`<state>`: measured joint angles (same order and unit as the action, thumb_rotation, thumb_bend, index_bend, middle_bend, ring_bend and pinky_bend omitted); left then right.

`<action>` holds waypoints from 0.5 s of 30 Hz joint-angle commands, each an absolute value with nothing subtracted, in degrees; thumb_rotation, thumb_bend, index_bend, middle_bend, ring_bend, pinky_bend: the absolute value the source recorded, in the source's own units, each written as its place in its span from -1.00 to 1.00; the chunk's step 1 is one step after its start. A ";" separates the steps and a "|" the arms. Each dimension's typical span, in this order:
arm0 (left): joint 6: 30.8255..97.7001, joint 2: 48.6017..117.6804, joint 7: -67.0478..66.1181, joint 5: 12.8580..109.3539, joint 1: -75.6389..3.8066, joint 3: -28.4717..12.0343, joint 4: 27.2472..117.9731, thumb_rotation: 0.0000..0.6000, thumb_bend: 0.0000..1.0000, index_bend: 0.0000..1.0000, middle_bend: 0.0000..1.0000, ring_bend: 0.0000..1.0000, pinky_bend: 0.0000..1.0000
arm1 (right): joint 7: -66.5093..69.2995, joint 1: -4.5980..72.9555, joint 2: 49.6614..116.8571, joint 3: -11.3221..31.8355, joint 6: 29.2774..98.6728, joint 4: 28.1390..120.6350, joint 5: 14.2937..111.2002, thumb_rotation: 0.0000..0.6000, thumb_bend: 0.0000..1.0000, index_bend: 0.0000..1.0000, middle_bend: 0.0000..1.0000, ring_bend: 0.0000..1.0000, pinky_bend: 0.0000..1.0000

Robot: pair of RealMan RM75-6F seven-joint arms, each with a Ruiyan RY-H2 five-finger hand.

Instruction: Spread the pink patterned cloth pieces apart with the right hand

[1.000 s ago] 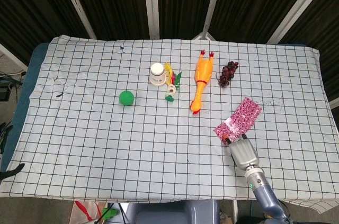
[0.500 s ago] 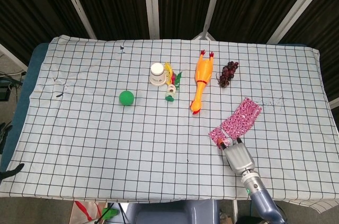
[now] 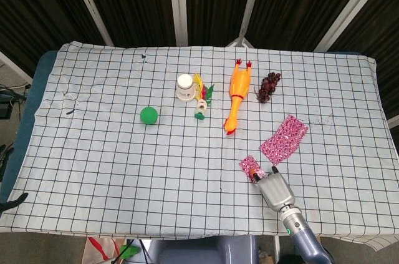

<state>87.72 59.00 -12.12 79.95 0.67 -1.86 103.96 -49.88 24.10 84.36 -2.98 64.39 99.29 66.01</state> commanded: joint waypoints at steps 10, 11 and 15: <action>87.71 59.05 -12.21 79.87 0.66 -1.89 103.93 1.00 -0.59 -0.78 -0.96 -0.89 -0.88 | -48.00 24.26 81.67 0.50 67.49 100.82 64.89 1.00 0.12 -0.64 0.22 0.09 -0.55; 87.69 59.07 -12.27 79.82 0.64 -1.90 103.93 1.00 -0.59 -0.78 -0.96 -0.89 -0.88 | -47.97 24.34 81.42 0.68 67.39 100.72 64.47 1.00 0.12 -0.64 0.22 0.09 -0.55; 87.69 59.18 -12.62 79.64 0.62 -1.95 103.98 1.00 -0.59 -0.78 -0.96 -0.89 -0.88 | -48.28 24.71 80.78 1.26 66.87 99.58 62.41 1.00 0.12 -0.64 0.22 0.09 -0.55</action>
<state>87.69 59.18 -12.62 79.65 0.62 -1.95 103.97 -48.15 24.54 81.01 1.03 67.09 99.98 62.91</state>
